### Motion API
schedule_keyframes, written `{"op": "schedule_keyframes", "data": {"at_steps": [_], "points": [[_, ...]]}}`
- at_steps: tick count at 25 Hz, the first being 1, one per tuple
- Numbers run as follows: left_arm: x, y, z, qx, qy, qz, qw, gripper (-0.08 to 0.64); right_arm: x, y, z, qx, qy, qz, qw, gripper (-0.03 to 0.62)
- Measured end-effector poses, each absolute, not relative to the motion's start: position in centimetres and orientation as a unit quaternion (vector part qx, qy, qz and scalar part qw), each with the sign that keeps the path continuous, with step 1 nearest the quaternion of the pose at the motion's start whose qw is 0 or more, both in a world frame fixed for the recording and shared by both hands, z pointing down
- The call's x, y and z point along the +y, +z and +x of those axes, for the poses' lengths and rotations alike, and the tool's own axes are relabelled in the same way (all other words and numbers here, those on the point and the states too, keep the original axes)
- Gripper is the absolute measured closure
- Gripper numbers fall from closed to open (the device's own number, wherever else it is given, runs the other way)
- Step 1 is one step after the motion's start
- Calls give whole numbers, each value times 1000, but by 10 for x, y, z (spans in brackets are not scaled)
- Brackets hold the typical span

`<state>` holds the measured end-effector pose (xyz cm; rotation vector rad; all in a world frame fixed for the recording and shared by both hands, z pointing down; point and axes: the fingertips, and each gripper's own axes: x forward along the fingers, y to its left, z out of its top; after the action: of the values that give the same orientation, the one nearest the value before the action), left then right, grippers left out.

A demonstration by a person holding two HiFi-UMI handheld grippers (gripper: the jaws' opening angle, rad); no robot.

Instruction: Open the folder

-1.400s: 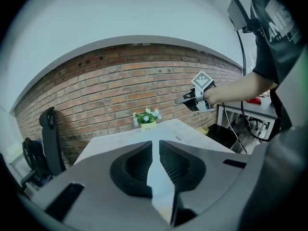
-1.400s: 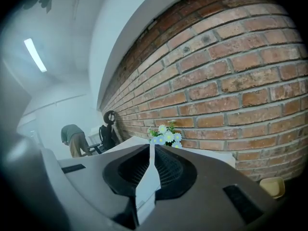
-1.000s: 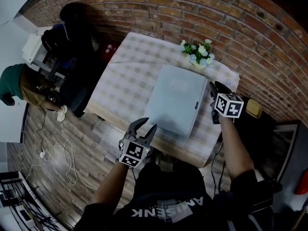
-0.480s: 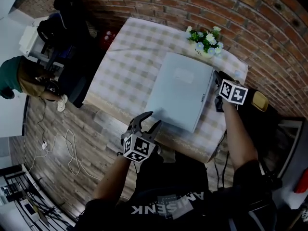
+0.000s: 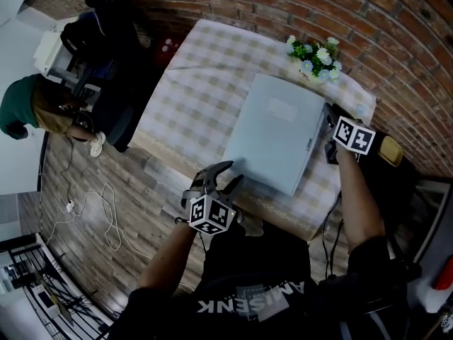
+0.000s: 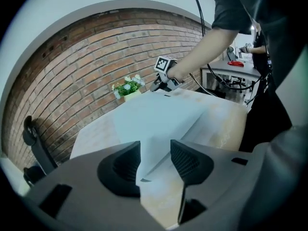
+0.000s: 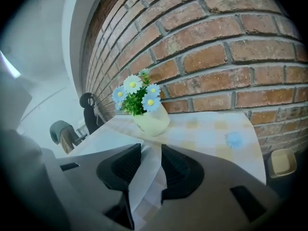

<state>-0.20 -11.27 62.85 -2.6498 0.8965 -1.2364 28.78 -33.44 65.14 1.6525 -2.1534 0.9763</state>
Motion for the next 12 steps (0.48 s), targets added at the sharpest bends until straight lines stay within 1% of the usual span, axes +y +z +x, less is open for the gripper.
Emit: {"op": "schedule_keyframes", "data": {"at_steps": [5,12], "points": [[-116,629,-1,256,-447,-851,97,356,-336,651,286,-741,337,566,134,430],[-116,631,2,209,-488,-830,172,354,-335,652,287,-741,335,567,130,426]]}}
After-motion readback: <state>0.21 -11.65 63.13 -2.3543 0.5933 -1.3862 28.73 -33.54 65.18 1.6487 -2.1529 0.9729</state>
